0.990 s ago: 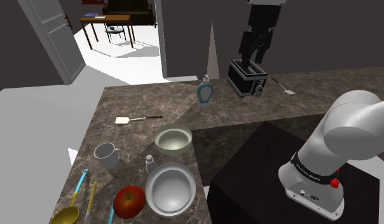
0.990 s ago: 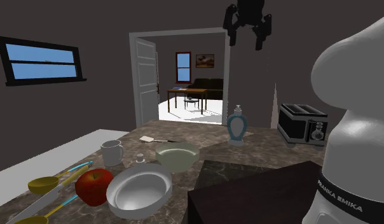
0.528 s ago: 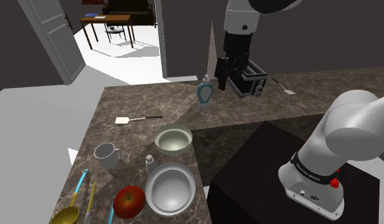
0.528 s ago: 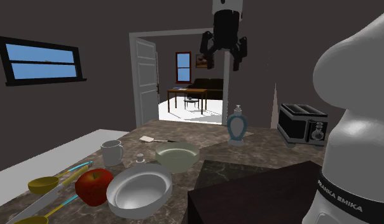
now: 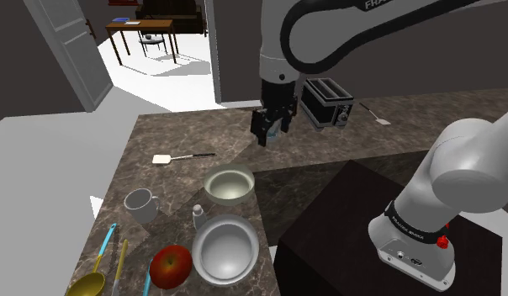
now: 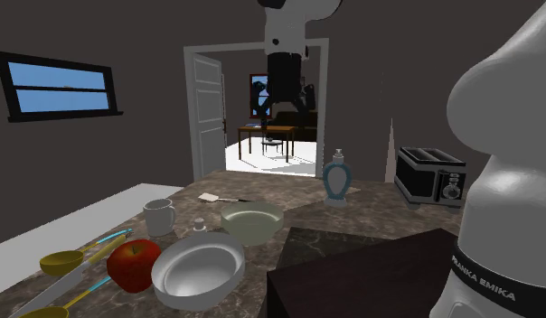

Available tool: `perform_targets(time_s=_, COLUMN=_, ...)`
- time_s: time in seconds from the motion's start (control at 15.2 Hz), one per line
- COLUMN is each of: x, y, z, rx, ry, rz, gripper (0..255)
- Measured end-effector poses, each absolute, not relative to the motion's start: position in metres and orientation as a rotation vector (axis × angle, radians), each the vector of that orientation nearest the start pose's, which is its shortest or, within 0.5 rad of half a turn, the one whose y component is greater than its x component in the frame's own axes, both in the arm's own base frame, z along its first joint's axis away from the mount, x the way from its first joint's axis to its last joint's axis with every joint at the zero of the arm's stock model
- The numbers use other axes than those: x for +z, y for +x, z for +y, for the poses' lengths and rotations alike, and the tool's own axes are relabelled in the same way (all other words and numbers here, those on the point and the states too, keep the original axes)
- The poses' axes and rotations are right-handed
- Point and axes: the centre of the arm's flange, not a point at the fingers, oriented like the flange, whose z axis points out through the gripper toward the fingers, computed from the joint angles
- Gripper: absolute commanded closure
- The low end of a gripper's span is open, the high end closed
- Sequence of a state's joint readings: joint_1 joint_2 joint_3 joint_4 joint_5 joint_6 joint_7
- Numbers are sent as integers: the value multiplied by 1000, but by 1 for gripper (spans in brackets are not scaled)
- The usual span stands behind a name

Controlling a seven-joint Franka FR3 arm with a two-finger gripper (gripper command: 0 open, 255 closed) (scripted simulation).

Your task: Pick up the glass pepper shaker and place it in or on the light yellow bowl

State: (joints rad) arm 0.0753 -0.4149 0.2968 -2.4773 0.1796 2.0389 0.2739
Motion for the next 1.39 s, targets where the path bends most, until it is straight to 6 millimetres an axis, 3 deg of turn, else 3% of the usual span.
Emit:
perform_targets(time_s=0.92, x=303, y=448, z=281, rx=20, ry=-3179, rz=5, gripper=0)
perform_targets(time_s=1.39, x=230, y=480, z=337, rx=-5, ry=-3211, rz=-3, gripper=0)
